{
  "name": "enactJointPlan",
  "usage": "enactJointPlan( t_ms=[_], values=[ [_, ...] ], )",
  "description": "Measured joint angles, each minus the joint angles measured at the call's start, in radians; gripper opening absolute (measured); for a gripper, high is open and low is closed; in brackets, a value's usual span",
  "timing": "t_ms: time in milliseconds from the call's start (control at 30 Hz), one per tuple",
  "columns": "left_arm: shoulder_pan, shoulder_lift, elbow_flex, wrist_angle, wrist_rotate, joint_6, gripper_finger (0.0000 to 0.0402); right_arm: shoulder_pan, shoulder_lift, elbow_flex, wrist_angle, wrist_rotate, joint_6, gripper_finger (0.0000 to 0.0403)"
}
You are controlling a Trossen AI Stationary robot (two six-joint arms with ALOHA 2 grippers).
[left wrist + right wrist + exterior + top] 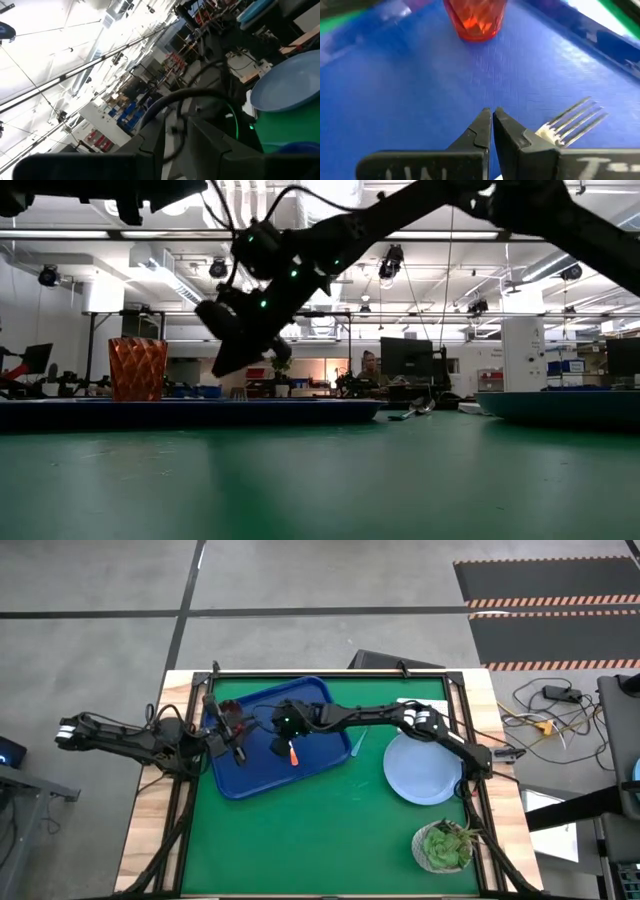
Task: Pick and place plate/cup/fork/spoon on tray
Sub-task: Put the orange fork to the bottom right on the blue serving tray
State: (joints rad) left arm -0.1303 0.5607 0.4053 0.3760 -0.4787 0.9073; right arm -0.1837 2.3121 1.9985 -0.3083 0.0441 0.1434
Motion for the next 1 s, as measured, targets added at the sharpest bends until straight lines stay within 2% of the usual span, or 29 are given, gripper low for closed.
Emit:
enactJointPlan(
  t_ms=[300,467,1000],
  values=[
    [0.007,0.003,-0.003,-0.005,-0.028,0.000,0.0063,-0.007,0.090,0.091,-0.083,0.007,-0.050,0.0008],
    [0.007,0.001,-0.005,-0.006,-0.057,0.000,0.0063,-0.013,0.090,0.080,-0.105,0.008,-0.051,0.0008],
    [0.006,0.001,-0.006,0.002,-0.059,-0.001,0.0063,-0.026,0.092,0.075,-0.189,0.009,-0.142,0.0008]
  ],
)
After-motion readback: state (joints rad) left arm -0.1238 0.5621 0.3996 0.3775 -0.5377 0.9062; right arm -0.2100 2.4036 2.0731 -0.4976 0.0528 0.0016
